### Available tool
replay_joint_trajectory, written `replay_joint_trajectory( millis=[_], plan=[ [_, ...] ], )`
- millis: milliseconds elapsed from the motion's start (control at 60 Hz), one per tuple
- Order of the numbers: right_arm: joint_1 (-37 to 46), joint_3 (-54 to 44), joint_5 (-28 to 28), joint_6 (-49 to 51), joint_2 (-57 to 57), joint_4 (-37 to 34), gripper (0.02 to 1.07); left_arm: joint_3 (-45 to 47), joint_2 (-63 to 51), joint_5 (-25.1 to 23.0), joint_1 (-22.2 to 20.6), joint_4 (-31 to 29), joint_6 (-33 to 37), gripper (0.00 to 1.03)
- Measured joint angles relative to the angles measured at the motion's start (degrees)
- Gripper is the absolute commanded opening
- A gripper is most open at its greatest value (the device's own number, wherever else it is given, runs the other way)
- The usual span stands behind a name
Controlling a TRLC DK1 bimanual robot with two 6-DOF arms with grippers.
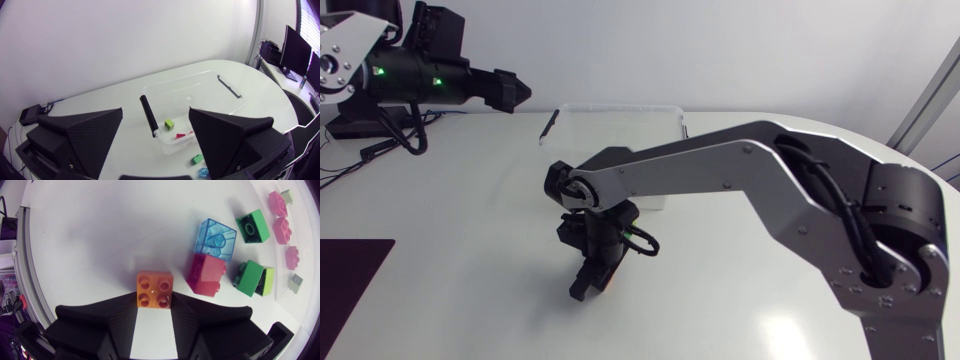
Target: Place the duplo bricks in the container
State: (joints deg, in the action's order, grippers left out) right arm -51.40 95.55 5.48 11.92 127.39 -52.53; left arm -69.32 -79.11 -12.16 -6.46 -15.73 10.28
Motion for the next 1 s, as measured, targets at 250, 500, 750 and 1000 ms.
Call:
replay_joint_trajectory(
  millis=[250, 500, 750, 1000],
  plan=[
    [0.2, -5.8, 0.0, 0.0, -6.8, 1.1, 0.15, 2.1, 4.2, 0.0, 0.9, -4.9, 0.7, 0.92],
    [5.0, -6.8, -1.0, -1.1, -19.3, 1.3, 0.15, 7.6, 8.2, 0.0, -0.3, -8.9, 3.8, 0.92],
    [11.5, -3.5, -1.3, -1.5, -22.6, 1.3, 0.15, 14.6, 8.2, 0.0, -6.8, -10.8, 6.4, 0.92],
    [15.3, 5.4, -2.4, -2.3, -22.5, 1.3, 0.15, 17.0, 1.8, 0.7, -15.5, -8.3, 6.5, 0.92]
  ],
)
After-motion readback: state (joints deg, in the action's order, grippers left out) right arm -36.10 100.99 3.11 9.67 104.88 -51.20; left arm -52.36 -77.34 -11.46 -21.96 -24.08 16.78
